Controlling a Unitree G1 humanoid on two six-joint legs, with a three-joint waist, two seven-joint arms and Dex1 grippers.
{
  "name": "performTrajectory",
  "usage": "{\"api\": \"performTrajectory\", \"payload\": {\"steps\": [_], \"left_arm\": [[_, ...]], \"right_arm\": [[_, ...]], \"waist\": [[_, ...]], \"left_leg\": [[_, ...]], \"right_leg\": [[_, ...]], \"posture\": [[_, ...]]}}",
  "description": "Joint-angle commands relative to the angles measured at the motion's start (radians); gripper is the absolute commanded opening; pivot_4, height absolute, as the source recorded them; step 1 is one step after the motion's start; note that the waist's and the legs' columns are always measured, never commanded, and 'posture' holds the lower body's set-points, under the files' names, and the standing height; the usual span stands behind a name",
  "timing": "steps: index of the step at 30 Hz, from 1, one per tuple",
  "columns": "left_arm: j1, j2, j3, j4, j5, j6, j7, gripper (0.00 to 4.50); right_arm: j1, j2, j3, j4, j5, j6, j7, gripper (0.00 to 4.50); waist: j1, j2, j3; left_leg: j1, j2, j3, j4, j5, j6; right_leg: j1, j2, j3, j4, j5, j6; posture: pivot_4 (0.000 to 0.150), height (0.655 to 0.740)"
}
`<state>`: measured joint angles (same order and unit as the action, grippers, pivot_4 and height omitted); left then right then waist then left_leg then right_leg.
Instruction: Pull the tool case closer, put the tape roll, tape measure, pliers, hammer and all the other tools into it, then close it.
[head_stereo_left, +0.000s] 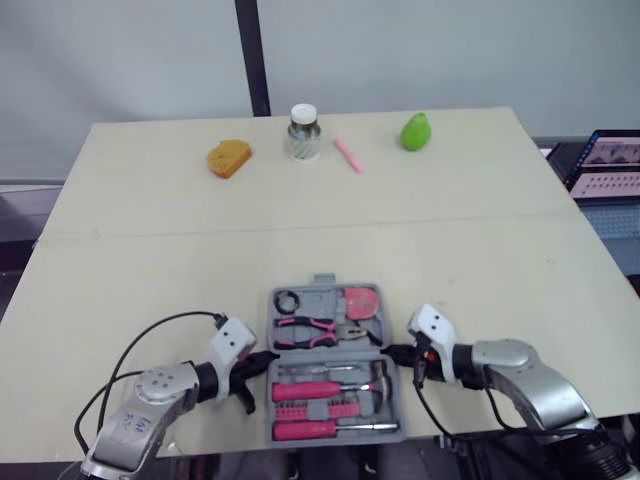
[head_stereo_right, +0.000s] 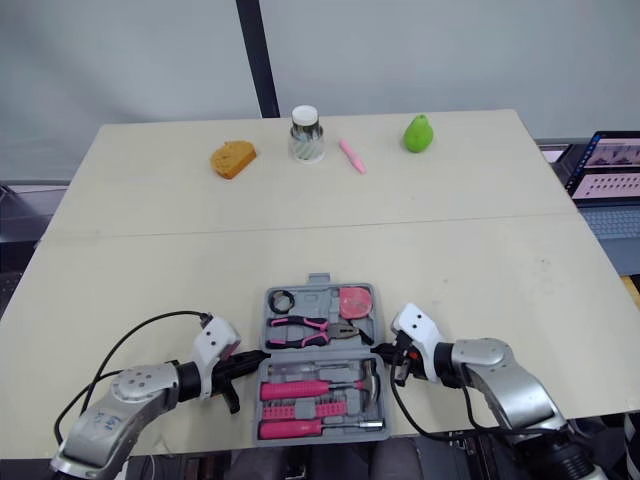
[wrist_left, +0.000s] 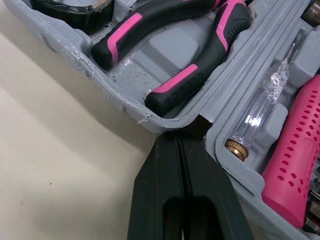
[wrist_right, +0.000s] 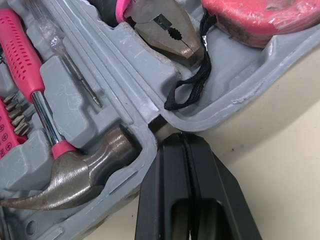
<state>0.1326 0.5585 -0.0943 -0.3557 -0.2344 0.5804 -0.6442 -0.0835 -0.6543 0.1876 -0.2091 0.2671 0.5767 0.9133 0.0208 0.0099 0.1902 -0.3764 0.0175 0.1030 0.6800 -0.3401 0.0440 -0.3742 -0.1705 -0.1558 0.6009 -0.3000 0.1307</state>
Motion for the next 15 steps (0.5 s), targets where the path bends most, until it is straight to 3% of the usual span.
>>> {"api": "performTrajectory", "payload": {"steps": [1,8,11,15], "left_arm": [[0.054,0.033,0.008,0.000,-0.006,0.017,-0.022,0.00],[0.121,0.142,0.169,0.037,-0.037,-0.048,-0.084,0.00],[0.137,0.154,0.245,0.016,-0.101,-0.073,-0.131,0.00],[0.188,0.169,0.249,-0.076,-0.182,-0.048,-0.216,0.00]], "right_arm": [[0.006,-0.038,-0.033,0.021,0.017,-0.025,0.045,0.06],[-0.033,-0.122,-0.133,0.066,0.102,0.017,0.125,0.06],[-0.109,-0.127,-0.187,0.119,0.181,0.137,0.135,0.81],[-0.237,-0.101,-0.221,0.225,0.258,0.307,0.122,2.64]], "waist": [[0.000,0.000,0.000],[-0.002,0.000,0.000],[-0.006,0.001,0.000],[-0.009,0.001,0.001]], "left_leg": [[0.000,0.000,0.000,0.000,0.000,0.000],[0.000,0.001,0.001,0.000,0.000,0.000],[0.000,0.003,0.001,0.000,-0.001,-0.001],[0.000,0.004,0.001,0.000,-0.001,-0.002]], "right_leg": [[0.000,0.000,0.000,0.000,0.000,0.000],[-0.001,0.000,0.000,-0.003,0.000,-0.001],[-0.001,0.001,0.000,-0.003,0.000,-0.002],[-0.002,-0.005,0.000,-0.004,0.000,-0.004]], "posture": [[0.150,0.7400],[0.150,0.7400],[0.150,0.7400],[0.150,0.7400]]}}
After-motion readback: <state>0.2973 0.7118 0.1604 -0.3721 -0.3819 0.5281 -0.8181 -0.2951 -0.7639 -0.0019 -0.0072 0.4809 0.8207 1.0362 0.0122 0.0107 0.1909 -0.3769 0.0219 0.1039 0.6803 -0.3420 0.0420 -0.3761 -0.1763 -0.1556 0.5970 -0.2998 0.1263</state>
